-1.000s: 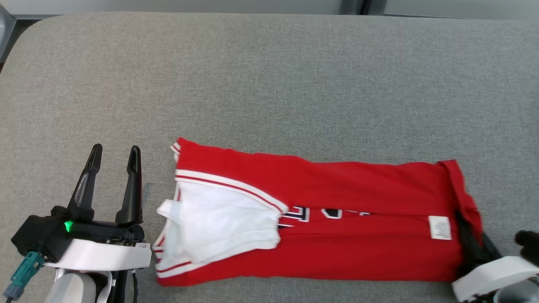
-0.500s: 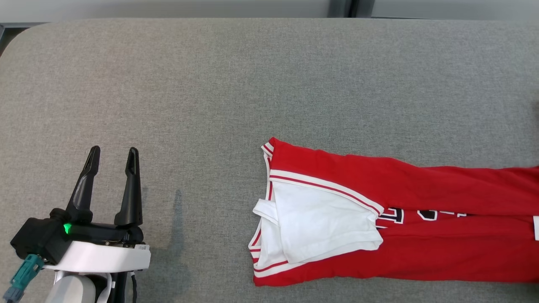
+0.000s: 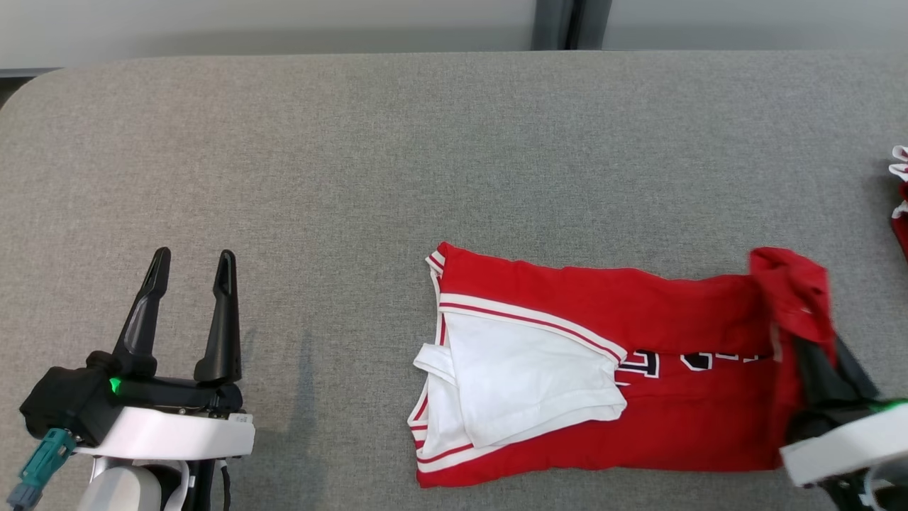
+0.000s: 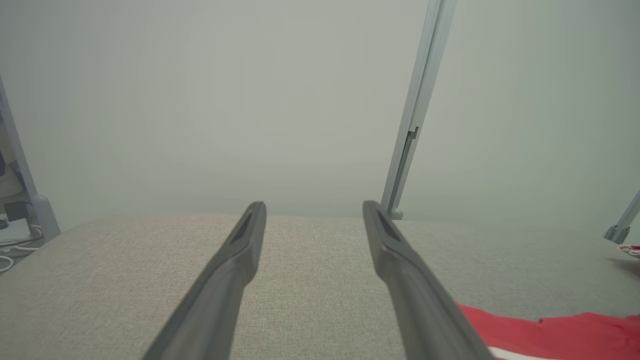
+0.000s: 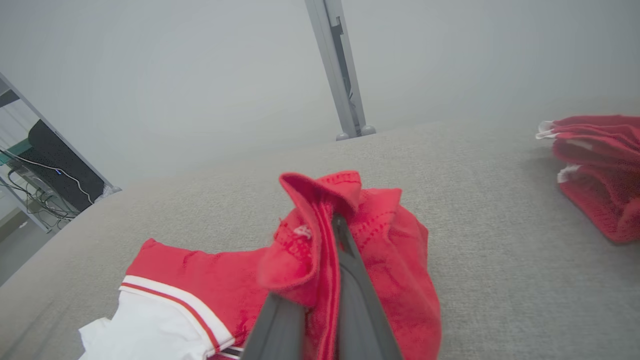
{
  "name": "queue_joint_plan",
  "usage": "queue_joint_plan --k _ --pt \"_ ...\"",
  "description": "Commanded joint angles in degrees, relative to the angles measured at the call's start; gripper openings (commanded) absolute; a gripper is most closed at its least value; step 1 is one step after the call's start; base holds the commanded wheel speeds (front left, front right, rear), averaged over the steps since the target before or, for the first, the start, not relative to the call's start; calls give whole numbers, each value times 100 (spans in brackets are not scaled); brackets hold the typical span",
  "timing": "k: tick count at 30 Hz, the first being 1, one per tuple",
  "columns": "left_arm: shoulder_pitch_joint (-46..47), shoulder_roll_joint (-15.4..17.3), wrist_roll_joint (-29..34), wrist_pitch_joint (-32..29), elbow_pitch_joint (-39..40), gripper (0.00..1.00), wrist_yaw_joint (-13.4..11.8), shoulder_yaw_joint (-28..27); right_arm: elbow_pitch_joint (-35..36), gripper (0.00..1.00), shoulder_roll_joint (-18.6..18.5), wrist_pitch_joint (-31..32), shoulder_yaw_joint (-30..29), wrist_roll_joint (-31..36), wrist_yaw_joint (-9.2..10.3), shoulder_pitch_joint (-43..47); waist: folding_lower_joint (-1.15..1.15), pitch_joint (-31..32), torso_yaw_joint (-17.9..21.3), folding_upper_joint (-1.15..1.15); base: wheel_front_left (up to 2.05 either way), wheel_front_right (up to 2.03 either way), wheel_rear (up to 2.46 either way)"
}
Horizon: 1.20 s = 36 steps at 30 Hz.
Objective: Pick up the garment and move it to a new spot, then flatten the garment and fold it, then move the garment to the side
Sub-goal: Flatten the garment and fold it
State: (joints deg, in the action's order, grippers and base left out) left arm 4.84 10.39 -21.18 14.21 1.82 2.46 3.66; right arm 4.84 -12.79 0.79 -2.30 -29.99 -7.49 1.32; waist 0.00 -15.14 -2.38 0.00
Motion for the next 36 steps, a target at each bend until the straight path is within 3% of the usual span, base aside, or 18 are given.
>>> queue_joint_plan --k 1,6,12,21,29,30,31,36 --pt "-50 61 18 -16 33 100 -43 -4 245 0 113 124 198 -40 -1 -139 0 33 2 0 0 0 0" --pt "-47 76 17 -55 52 100 -46 32 494 0 436 308 721 -56 -1 -366 0 84 -44 0 0 0 0" --pt "-38 32 32 -91 50 100 -83 118 210 0 666 327 1769 -229 -1 -743 0 110 -259 0 0 0 0" --pt "121 -11 -65 -46 -97 100 -9 175 -949 0 906 -396 2998 -756 -1 -1433 0 -85 -661 0 0 0 0" --pt "187 -85 -82 36 -259 100 36 200 -1788 0 927 -775 3457 -794 -2 -1875 0 -227 -812 0 0 0 0" --pt "187 -88 -83 43 -284 100 36 194 -1815 35 912 -817 3538 -792 -2 -1902 0 -232 -813 0 0 0 0" --pt "187 -94 -80 46 -300 100 37 192 -1815 100 896 -850 3594 -780 -2 -1946 0 -233 -810 0 0 0 0" --pt "200 -85 -54 62 -339 100 38 178 -1653 100 775 -1111 3678 -699 -1 -2020 0 -207 -755 0 0 0 0"
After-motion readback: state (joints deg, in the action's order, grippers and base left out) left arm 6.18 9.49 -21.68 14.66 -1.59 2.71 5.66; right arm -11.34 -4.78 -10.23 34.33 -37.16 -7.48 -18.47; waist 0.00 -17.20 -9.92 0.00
